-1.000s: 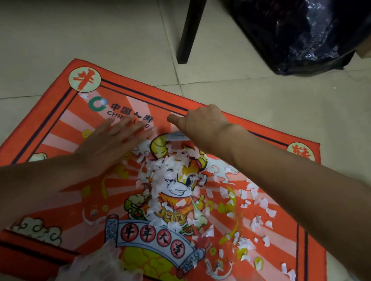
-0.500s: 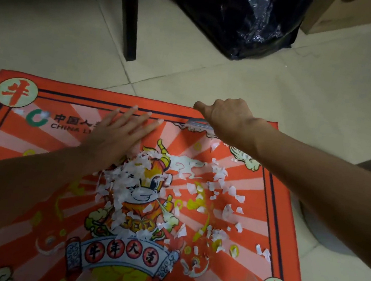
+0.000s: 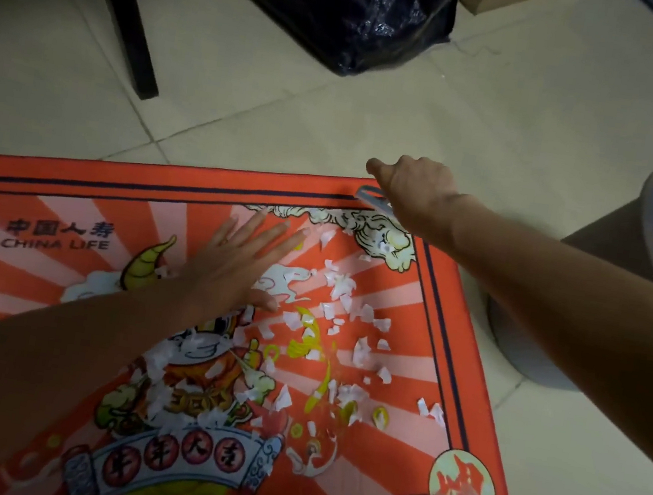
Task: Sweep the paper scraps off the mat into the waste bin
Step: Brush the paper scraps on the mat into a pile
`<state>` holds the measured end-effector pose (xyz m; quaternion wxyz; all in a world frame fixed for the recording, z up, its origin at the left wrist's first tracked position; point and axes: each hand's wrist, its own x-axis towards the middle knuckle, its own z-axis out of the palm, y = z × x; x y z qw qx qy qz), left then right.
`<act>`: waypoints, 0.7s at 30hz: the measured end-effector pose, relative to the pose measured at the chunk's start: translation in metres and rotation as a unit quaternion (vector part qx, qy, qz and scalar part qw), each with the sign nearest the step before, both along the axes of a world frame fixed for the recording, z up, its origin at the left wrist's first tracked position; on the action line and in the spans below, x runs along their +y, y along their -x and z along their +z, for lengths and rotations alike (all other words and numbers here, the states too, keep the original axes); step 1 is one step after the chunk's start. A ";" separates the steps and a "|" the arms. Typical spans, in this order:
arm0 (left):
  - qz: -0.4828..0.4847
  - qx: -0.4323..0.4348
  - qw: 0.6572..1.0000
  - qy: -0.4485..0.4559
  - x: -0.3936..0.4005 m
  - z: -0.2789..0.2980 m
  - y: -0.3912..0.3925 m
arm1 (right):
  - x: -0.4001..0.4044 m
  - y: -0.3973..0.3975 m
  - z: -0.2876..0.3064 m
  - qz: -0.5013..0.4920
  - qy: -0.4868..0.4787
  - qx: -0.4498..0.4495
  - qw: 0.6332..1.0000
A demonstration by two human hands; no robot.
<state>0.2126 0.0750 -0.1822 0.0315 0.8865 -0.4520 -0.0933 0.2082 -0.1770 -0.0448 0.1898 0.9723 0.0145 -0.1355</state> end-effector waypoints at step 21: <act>0.049 -0.012 0.998 -0.040 0.026 0.009 0.020 | 0.084 0.017 -0.005 0.134 -0.070 0.060 0.987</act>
